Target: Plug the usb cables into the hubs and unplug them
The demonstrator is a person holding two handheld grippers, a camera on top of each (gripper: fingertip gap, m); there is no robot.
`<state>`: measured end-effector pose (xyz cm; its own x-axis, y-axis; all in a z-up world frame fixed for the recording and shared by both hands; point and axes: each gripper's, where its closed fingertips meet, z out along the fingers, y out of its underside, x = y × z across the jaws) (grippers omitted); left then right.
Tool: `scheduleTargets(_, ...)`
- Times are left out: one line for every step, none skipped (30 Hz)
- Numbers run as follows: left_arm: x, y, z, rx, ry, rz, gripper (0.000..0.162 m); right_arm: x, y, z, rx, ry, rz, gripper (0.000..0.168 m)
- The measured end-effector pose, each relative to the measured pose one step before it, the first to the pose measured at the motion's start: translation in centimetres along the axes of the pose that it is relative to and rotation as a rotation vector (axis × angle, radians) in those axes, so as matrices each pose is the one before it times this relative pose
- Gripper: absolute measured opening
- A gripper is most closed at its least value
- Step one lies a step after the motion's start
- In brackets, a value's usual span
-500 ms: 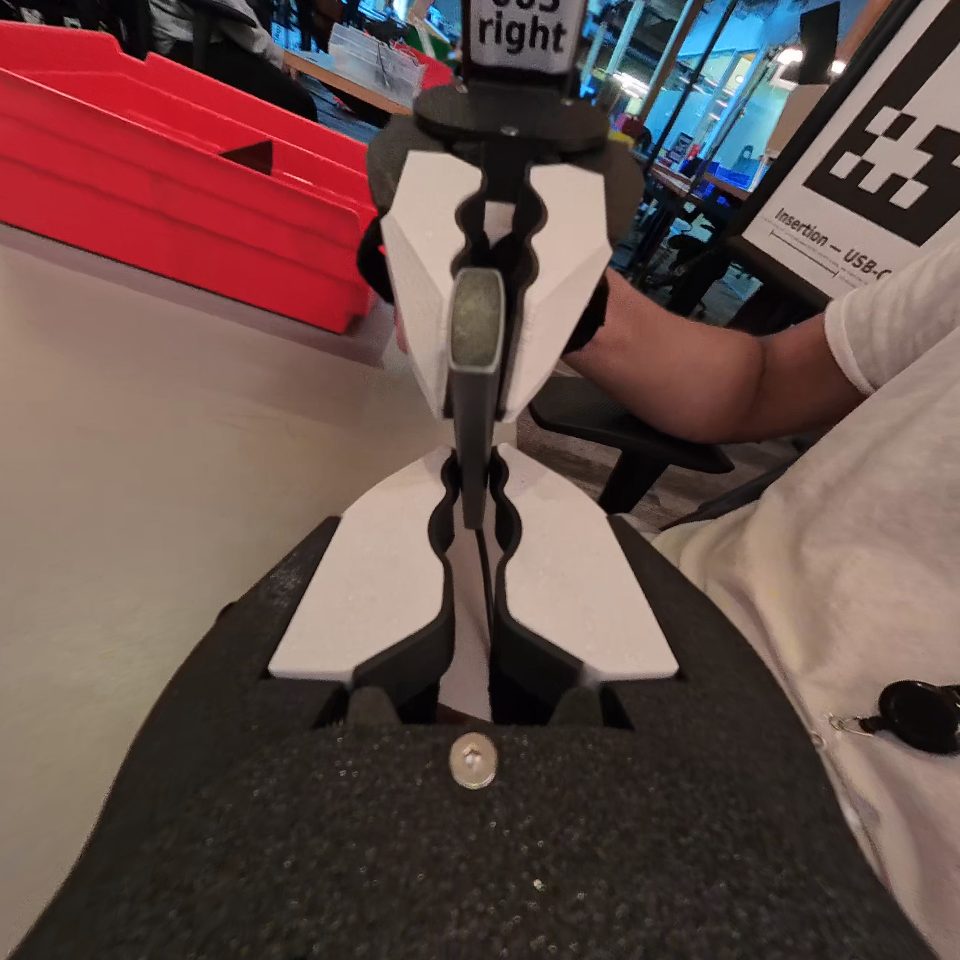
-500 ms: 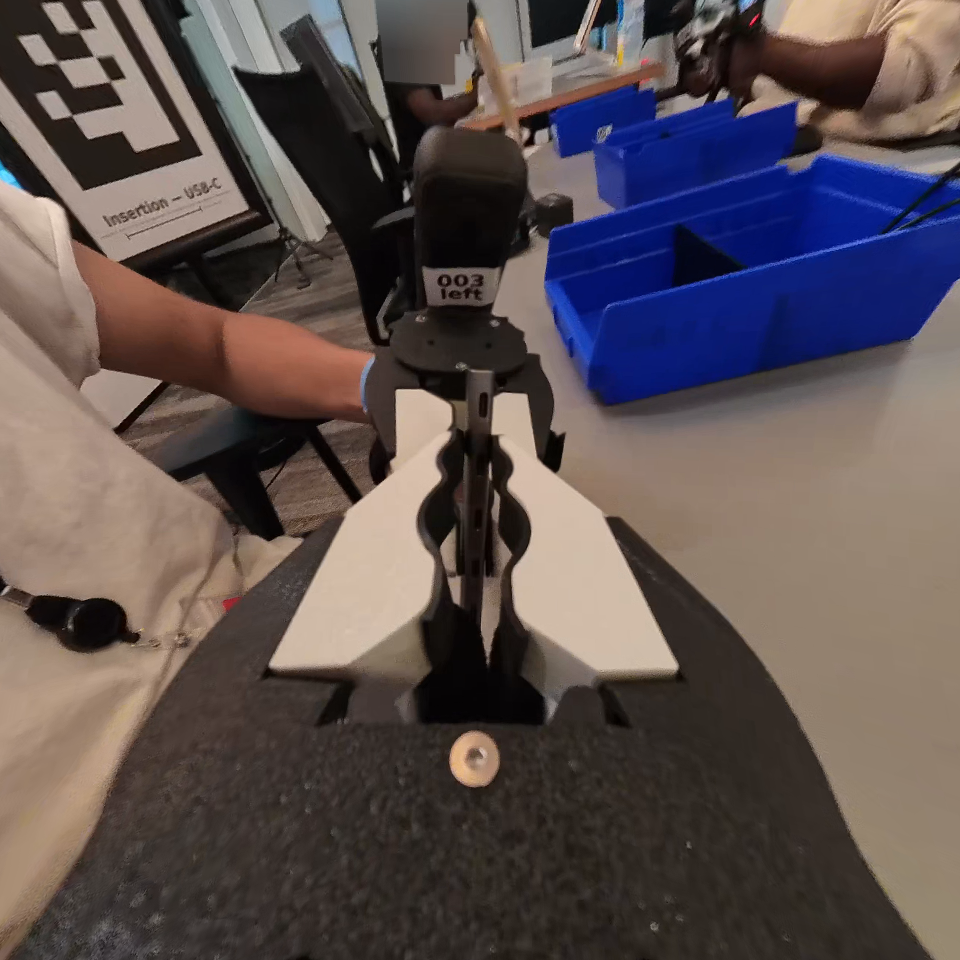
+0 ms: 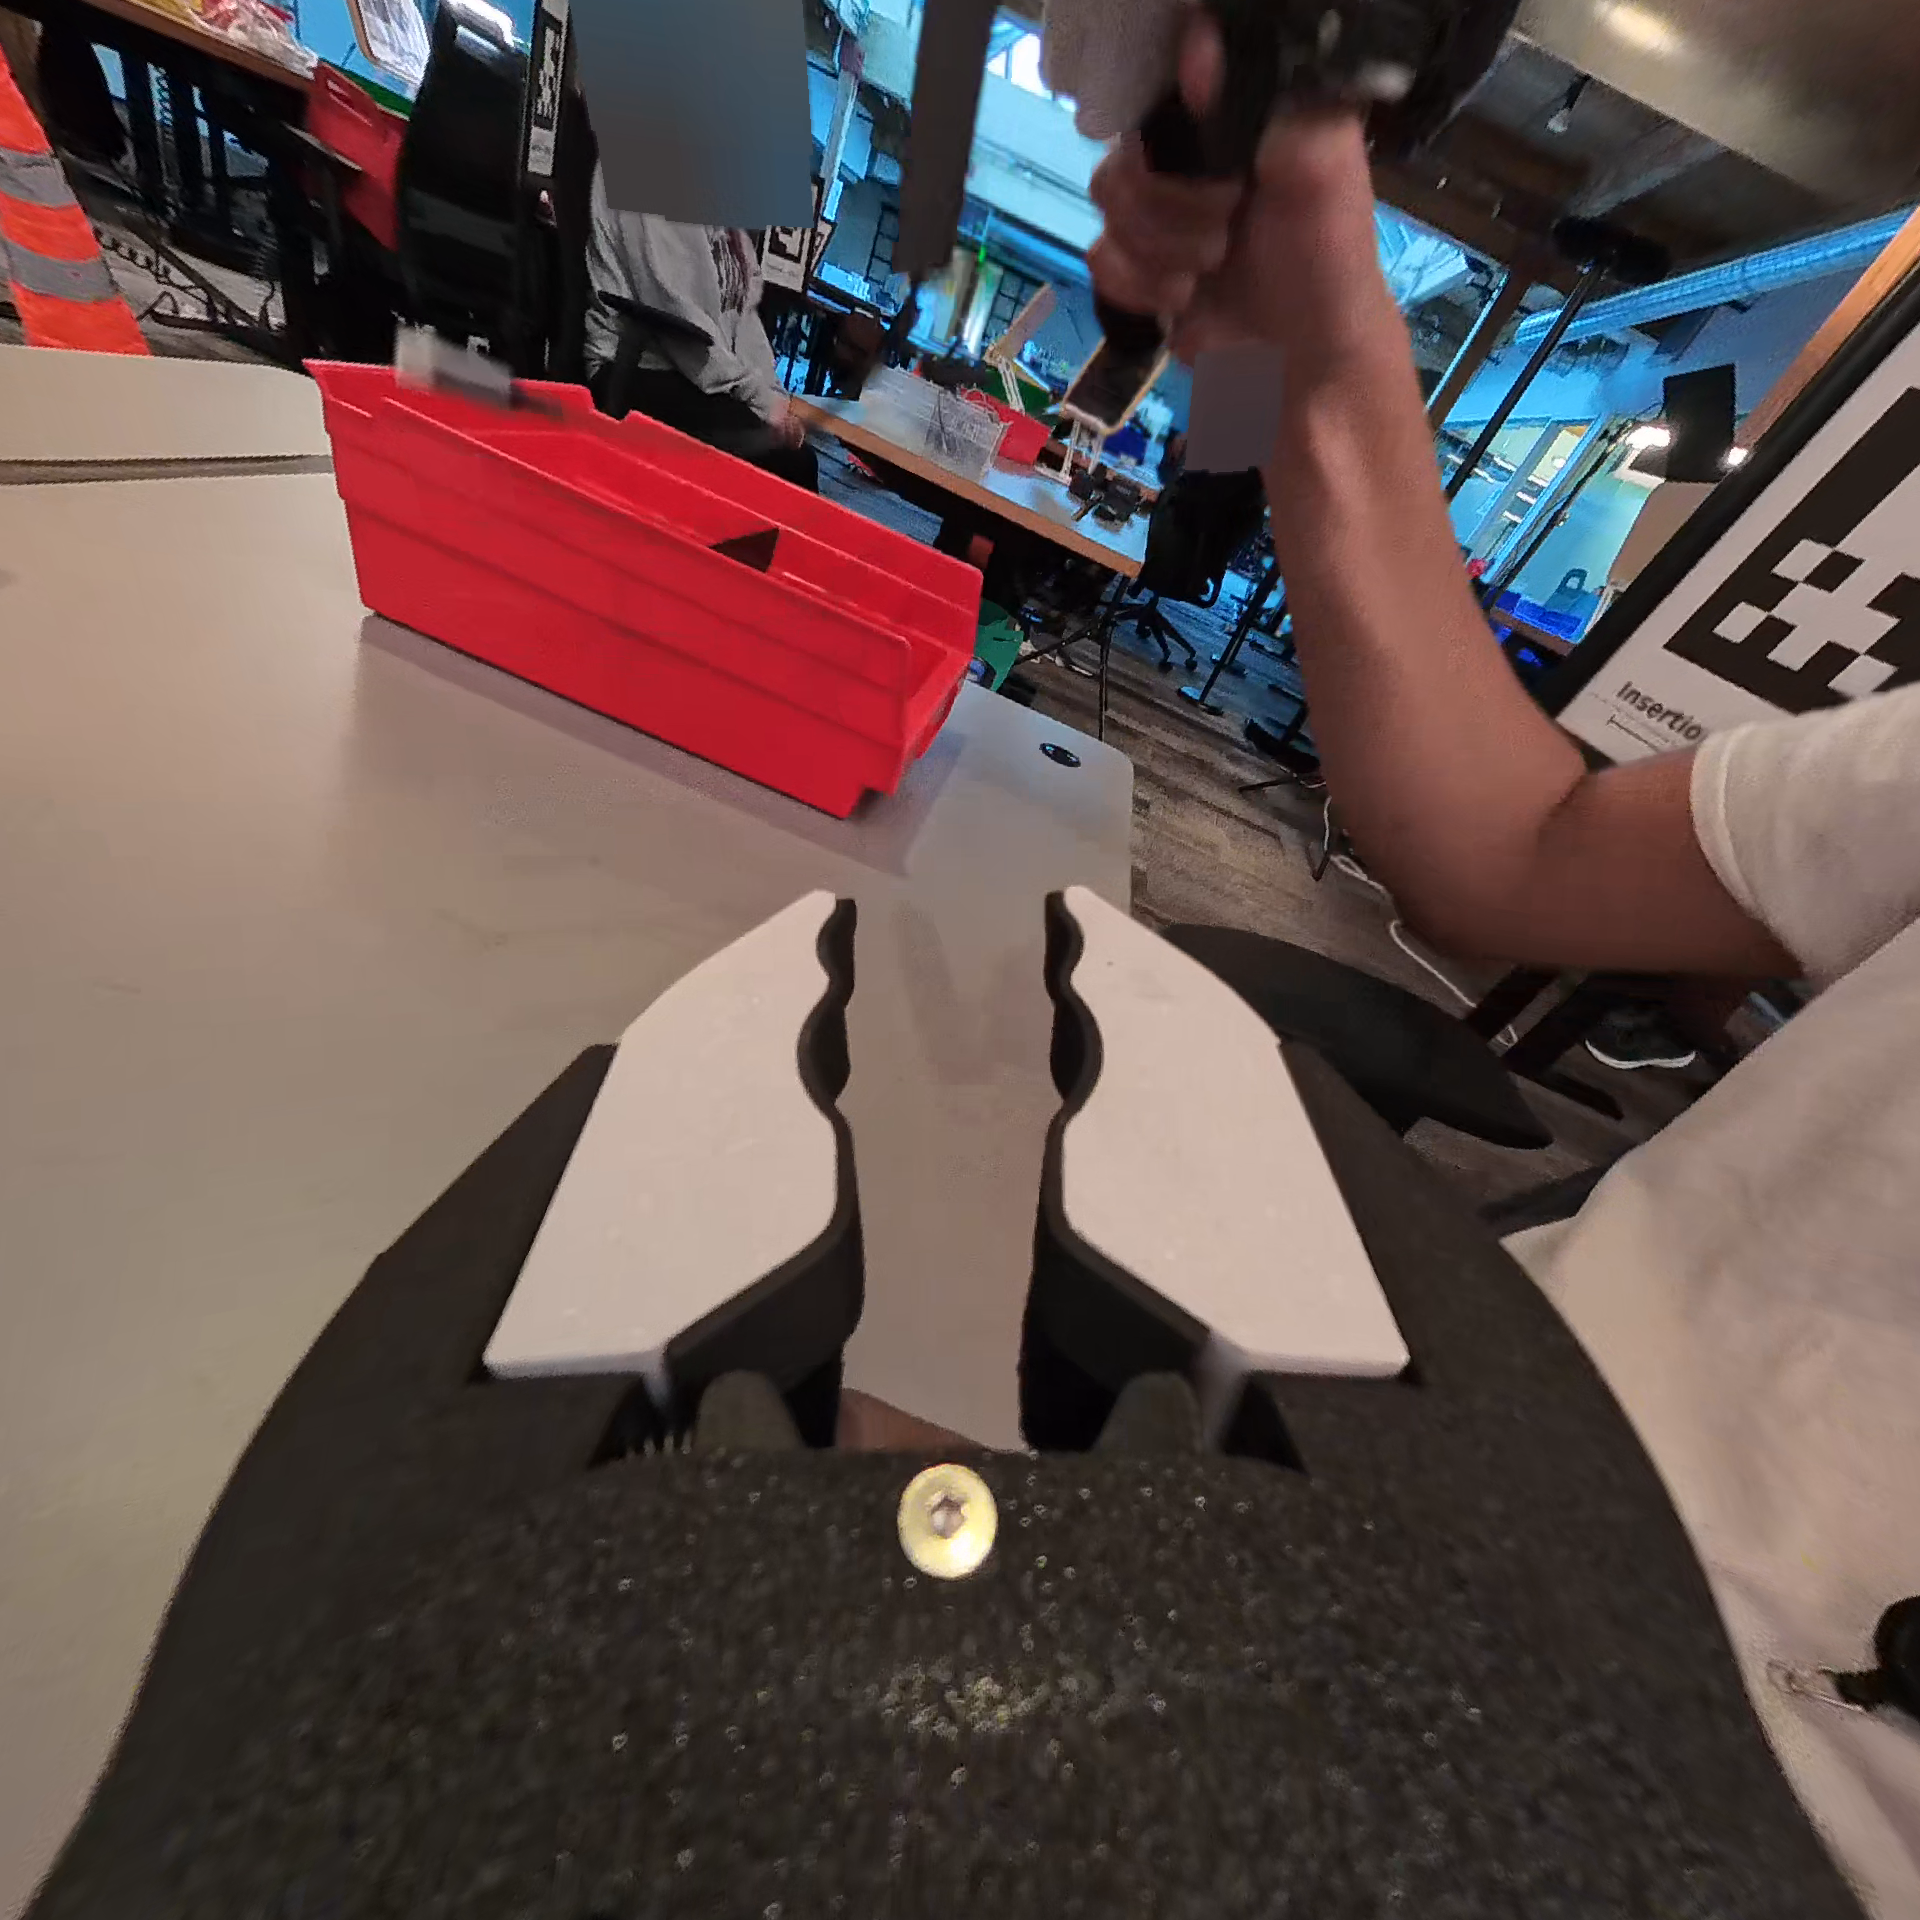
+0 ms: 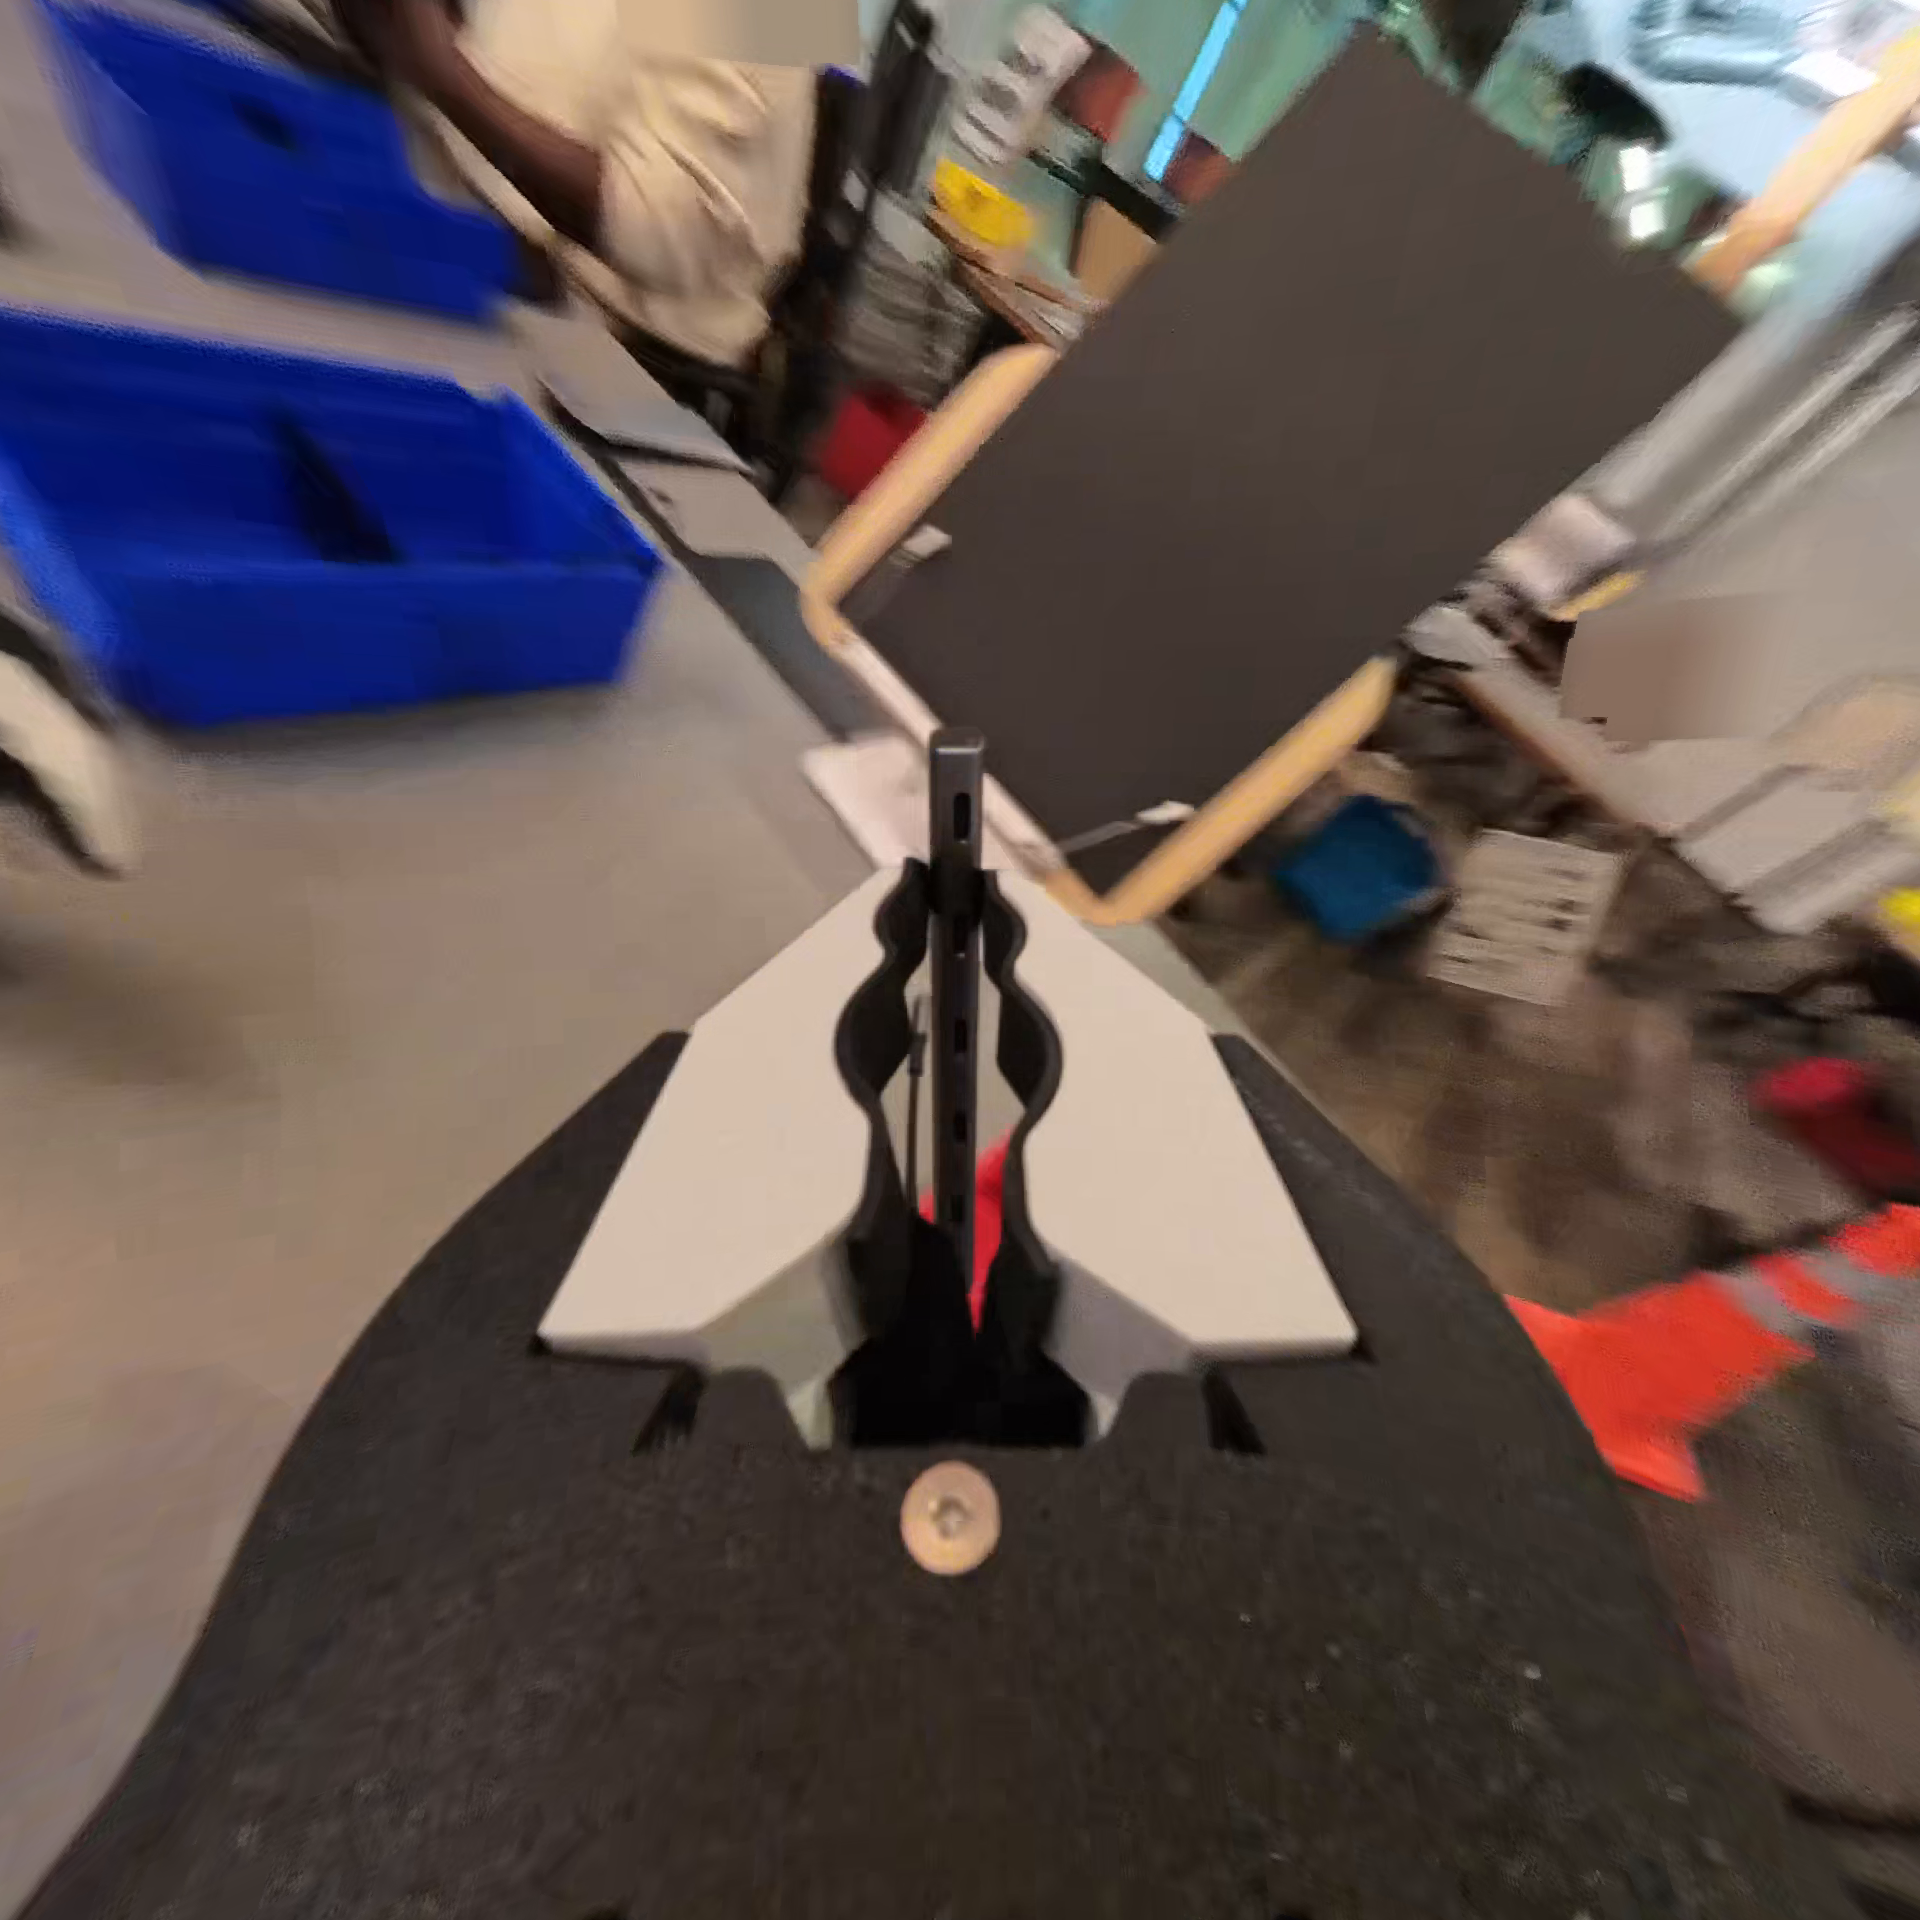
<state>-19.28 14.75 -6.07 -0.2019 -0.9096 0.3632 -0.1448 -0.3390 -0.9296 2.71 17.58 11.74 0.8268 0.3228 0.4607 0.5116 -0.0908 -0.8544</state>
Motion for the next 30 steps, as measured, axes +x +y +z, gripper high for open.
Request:
scheduleTargets(0.091,0.128,0.144,-0.0039,0.0072,-0.0024,0.034,1.879,0.302,-0.013,-0.0414,0.0315,-0.0522,0.008)
scheduleTargets(0.134,0.173,0.183,-0.0067,0.0109,-0.0047,0.034,1.595,0.835,0.42,-0.0485,0.0104,-0.0321,0.008)
scheduleTargets(0.121,0.19,0.194,-0.0085,0.0092,-0.0038,0.034,1.298,1.303,0.772,-0.055,-0.0093,-0.0091,0.008)
scheduleTargets(0.103,0.196,0.197,-0.0096,0.0061,-0.0013,0.034,0.928,1.529,1.05,-0.0508,-0.0316,0.0074,0.008)
scheduleTargets(0.12,0.218,0.191,-0.0118,0.0055,0.001,0.034,0.933,1.534,1.26,-0.0385,-0.0243,0.0012,0.008)
scheduleTargets(0.144,0.252,0.165,-0.0132,0.0053,0.0031,0.033,0.74,1.533,1.436,-0.0294,-0.0269,0.0045,0.008)
scheduleTargets(0.117,0.218,0.139,-0.0111,0.0019,0.0059,0.034,0.348,1.589,1.543,-0.0327,-0.0457,0.021,0.008)
scheduleTargets(0.078,0.171,0.115,-0.0081,-0.002,0.0081,0.034,0.092,1.625,1.59,-0.0431,-0.0531,0.022,0.008)
scheduleTargets(0.058,0.176,0.099,-0.0083,-0.0023,0.0079,0.034,-0.07,1.415,1.582,-0.0373,-0.0506,0.0076,0.008)
scheduleTargets(0.049,0.152,0.074,-0.0083,-0.0013,0.0057,0.034,-0.156,1.266,1.551,-0.0325,-0.05,0.004,0.008)
scheduleTargets(0.062,0.143,0.062,-0.0076,0.0007,0.0037,0.033,-0.068,1.329,1.528,-0.0396,-0.049,0.0168,0.008)
scheduleTargets(0.045,0.123,0.02,-0.0054,0.0006,0.0019,0.033,0.239,1.55,1.496,-0.0578,-0.0344,0.0229,0.008)
scheduleTargets(-0.014,0.077,-0.004,-0.0015,-0.0019,0.0003,0.033,0.521,1.698,1.436,-0.0697,-0.0161,0.0105,0.008)
scheduleTargets(-0.046,0.072,-0.031,0.0,-0.0027,-0.0017,0.033,0.713,1.699,1.39,-0.0715,-0.0005,-0.0003,0.008)
scheduleTargets(-0.049,0.07,-0.024,-0.0013,-0.0005,-0.0035,0.033,0.709,1.446,1.394,-0.0592,0.0035,0.0027,0.008)
scheduleTargets(-0.046,0.103,-0.01,-0.0032,0.0011,-0.0043,0.033,0.448,1.042,1.392,-0.0395,-0.0069,0.0111,0.008)
scheduleTargets(-0.059,0.145,0.001,-0.0052,0.0009,-0.0033,0.033,0.266,0.682,1.298,-0.0254,-0.0111,0.0099,0.008)
scheduleTargets(-0.069,0.163,0.025,-0.0067,0.0005,-0.001,0.033,0.306,0.485,1.182,-0.0243,-0.0028,0.0049,0.008)
scheduleTargets(-0.054,0.161,0.044,-0.0071,-0.0008,0.0015,0.033,0.235,0.242,1.108,-0.0219,0.0012,0.0038,0.008)
scheduleTargets(-0.056,0.164,0.058,-0.0077,-0.0022,0.0033,0.033,-0.115,0.06,1.079,-0.021,-0.0094,-0.0006,0.008)
scheduleTargets(-0.019,0.187,0.042,-0.009,-0.0022,0.0043,0.033,-0.444,0.043,1.108,-0.0241,-0.0181,-0.0159,0.008)
scheduleTargets(-0.006,0.18,0.04,-0.0086,-0.0027,0.005,0.033,-0.442,0.14,1.14,-0.031,-0.0073,-0.0331,0.008)
scheduleTargets(-0.029,0.171,0.024,-0.0068,-0.0041,0.005,0.033,-0.176,0.241,0.994,-0.0363,0.0151,-0.0461,0.008)
scheduleTargets(-0.034,0.15,0.007,-0.0063,-0.0037,0.0035,0.033,0.165,-0.02,0.524,-0.0179,0.0316,-0.0485,0.008)
scheduleTargets(-0.021,0.134,0.002,-0.0058,-0.0022,0.0008,0.033,0.078,-0.116,0.176,-0.0039,0.0136,-0.0267,0.009)
scheduleTargets(-0.004,0.118,-0.003,-0.0042,-0.0001,-0.0019,0.033,-0.01,-0.161,-0.036,0.0067,-0.0023,0.0017,0.009)
scheduleTargets(-0.015,0.104,-0.006,-0.0032,0.001,-0.0041,0.033,-0.001,-0.06,-0.108,0.0082,-0.0032,0.012,0.009)
scheduleTargets(-0.065,0.087,-0.02,-0.0037,-0.0026,-0.005,0.033,0.247,0.161,-0.173,0.0012,0.0182,0.0061,0.014)
scheduleTargets(-0.176,0.048,-0.046,-0.0053,-0.0094,-0.005,0.033,0.429,0.2,-0.318,0.0048,0.0333,0.0086,0.025)
scheduleTargets(-0.199,-0.042,-0.092,-0.0065,-0.0144,-0.0047,0.033,0.158,-0.078,-0.639,0.0227,0.0199,0.0197,0.033)
